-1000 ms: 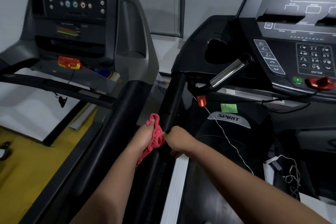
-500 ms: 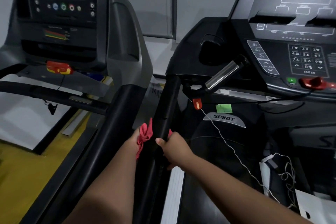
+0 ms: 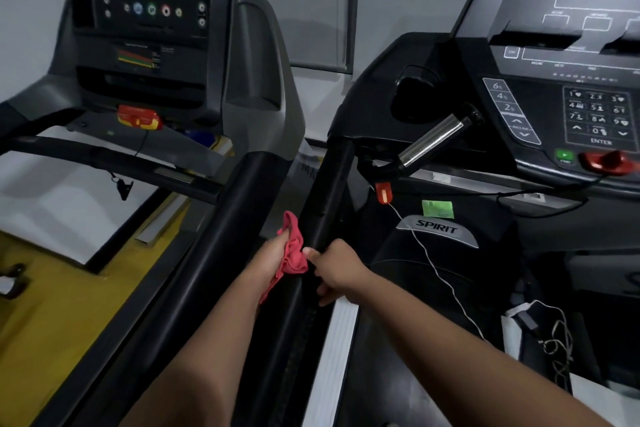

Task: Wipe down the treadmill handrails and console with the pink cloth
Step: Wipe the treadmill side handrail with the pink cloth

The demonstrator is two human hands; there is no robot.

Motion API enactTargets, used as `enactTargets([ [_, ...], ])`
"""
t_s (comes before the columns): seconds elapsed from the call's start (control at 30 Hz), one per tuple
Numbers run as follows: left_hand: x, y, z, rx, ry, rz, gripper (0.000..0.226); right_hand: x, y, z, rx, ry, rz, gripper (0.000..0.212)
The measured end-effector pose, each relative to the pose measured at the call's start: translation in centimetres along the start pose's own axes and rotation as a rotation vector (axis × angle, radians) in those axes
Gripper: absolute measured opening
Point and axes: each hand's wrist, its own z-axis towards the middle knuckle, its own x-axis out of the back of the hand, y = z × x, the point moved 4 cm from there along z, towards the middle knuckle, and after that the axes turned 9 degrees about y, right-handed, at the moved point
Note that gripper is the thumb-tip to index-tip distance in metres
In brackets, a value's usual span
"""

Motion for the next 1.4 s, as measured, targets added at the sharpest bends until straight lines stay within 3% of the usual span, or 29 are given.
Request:
enactTargets([
  [0.1,-0.2,-0.4,-0.7,-0.141,-0.011,0.036,0.063,-0.1,0.3,-0.3,0.058,0.021,0.027,0.048],
  [0.17,-0.1,-0.8,-1.5,-0.227,0.097,0.093,0.060,0.0,0.7,0.0,0.115,0.080,0.062,0.046],
  [0.27,-0.6,-0.5,-4.1,-0.358,0.309,0.383,0.051,0.0,1.8,0.4,0.131,0.154,0.216,0.047],
  [0.33,-0.6,-0.3,-5.5,-0.384,0.468,0.504,0.044,0.3,2.6,0.2,0.107,0.235,0.381,0.034],
  [0.4,-0.8,-0.2,-5.8,-0.419,0.519,0.506,0.039,1.1,3.0,-1.0,0.142,0.371,0.440,0.020],
  [0.47,-1.3,0.2,-5.6,-0.449,0.508,0.521,0.042,1.2,3.1,-2.0,0.236,0.390,0.525,0.020],
  [0.57,-2.3,1.4,-6.2,-0.420,0.451,0.442,0.047,-0.1,3.3,-2.2,0.351,0.273,0.604,0.026],
  [0.7,-3.3,2.6,-7.8,-0.443,0.329,0.199,0.036,-1.6,3.2,-1.0,0.349,0.111,0.604,0.032],
  [0.83,-2.7,3.4,-7.7,-0.432,0.210,0.016,0.021,-1.5,3.3,0.0,0.250,0.128,0.620,0.037],
  [0.93,-1.3,3.7,-6.9,-0.441,0.279,-0.059,0.019,-1.1,2.8,0.6,0.188,0.182,0.610,0.038],
  [1.03,0.4,3.8,-5.4,-0.488,0.442,0.026,0.016,-0.9,2.8,1.7,0.132,0.241,0.555,0.032],
  [1.1,0.6,3.6,-3.5,-0.408,0.445,0.143,0.020,-0.6,3.1,2.4,0.120,0.255,0.498,0.032],
  [1.2,-0.7,2.3,-1.2,-0.171,0.271,0.317,0.045,-0.3,3.4,2.8,0.084,0.206,0.466,0.032],
  [1.27,-1.6,1.3,-0.6,-0.053,0.197,0.288,0.064,-0.5,3.6,2.8,0.109,0.219,0.440,0.031],
  [1.4,-1.9,0.6,0.2,-0.038,0.249,0.186,0.071,-1.3,2.9,3.1,0.162,0.290,0.405,0.042],
])
